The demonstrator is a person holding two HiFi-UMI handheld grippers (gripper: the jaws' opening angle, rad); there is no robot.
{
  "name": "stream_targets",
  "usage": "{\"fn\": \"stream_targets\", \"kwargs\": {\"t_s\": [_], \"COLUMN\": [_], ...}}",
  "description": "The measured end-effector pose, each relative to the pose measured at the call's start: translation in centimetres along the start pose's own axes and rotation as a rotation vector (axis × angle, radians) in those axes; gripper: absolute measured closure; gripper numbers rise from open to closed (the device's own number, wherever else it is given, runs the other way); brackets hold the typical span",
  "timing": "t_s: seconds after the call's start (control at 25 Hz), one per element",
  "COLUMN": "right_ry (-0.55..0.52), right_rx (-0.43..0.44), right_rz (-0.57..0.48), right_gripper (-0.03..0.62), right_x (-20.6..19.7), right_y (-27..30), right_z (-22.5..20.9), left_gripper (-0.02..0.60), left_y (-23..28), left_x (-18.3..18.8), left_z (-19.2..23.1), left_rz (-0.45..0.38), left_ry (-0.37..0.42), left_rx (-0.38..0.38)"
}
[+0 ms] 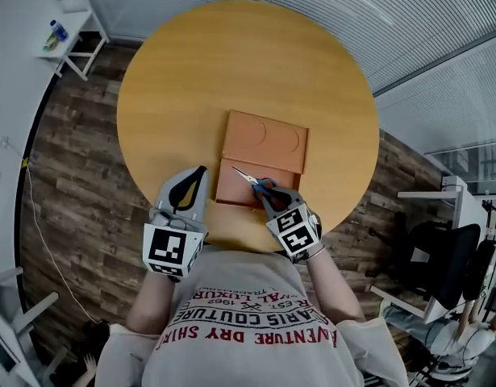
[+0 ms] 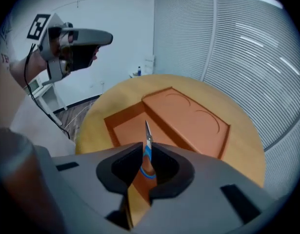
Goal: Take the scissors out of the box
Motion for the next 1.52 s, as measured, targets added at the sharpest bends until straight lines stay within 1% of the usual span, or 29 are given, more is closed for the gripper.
{"fn": "stream_targets", "kwargs": {"t_s": [0.08,0.24,0.32,0.48,0.56,0.6,0.72,0.8,0.84,0.92,1.04,1.28,1.36,1.44,1.52], "right_ry": [-0.038,-0.067,-0.087,-0.157,-0.192,-0.193,-0.18,-0.199,-0.216,-0.239,-0.234,-0.228,-0.233,-0.245,-0.255], "right_rx": [0.011,0.047,0.059,0.077,0.078,0.084,0.11,0.106,0.102,0.103,0.108,0.104,0.105,0.098,0.089], "right_rz": [0.053,0.116,0.15,0.279,0.309,0.323,0.386,0.42,0.43,0.436,0.426,0.44,0.422,0.393,0.379], "right_gripper": [0.522,0.462,0.442,0.444,0.447,0.456,0.447,0.465,0.462,0.461,0.461,0.461,0.465,0.493,0.499], "right_x": [-0.9,-1.3,-1.5,-2.6,-2.6,-2.6,-2.8,-3.0,-3.1,-3.0,-2.8,-2.9,-2.8,-2.9,-3.2], "right_y": [1.1,3.2,4.2,5.8,6.4,6.6,7.0,7.2,7.3,7.5,7.6,7.6,7.5,7.5,7.5], "right_z": [-0.3,-0.8,-1.0,-1.3,-1.3,-1.3,-1.3,-1.3,-1.3,-1.3,-1.2,-1.1,-1.1,-1.0,-0.8], "left_gripper": [0.571,0.572,0.572,0.571,0.571,0.571,0.572,0.571,0.571,0.571,0.572,0.571,0.571,0.571,0.572], "left_y": [0.3,1.2,1.7,2.4,2.6,2.8,3.0,3.0,2.9,2.9,3.0,3.1,3.1,2.8,2.5], "left_x": [-0.5,-2.0,-2.6,-3.3,-3.7,-3.9,-4.2,-4.3,-4.4,-4.5,-4.6,-4.8,-4.8,-4.8,-4.9], "left_z": [0.0,0.9,1.3,1.5,1.6,1.7,1.7,1.7,1.8,1.8,1.9,1.3,1.0,0.9,0.8], "left_rz": [0.011,0.044,0.056,0.071,0.083,0.087,0.095,0.099,0.1,0.1,0.1,0.102,0.105,0.109,0.11], "left_ry": [-0.009,-0.028,-0.047,-0.073,-0.078,-0.08,-0.085,-0.089,-0.091,-0.092,-0.092,-0.108,-0.103,-0.096,-0.092], "left_rx": [0.008,0.041,0.061,0.077,0.083,0.085,0.091,0.096,0.097,0.098,0.098,0.084,0.076,0.072,0.07]}}
Point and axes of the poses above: the fingertips, and each gripper's own axes: y forward along the fingers, z to its left, x out of its top, the point moved 2 cm from there along -y, backward along the fingers, and after that the axes turned 8 degrees about y, right-handed, at the moved point
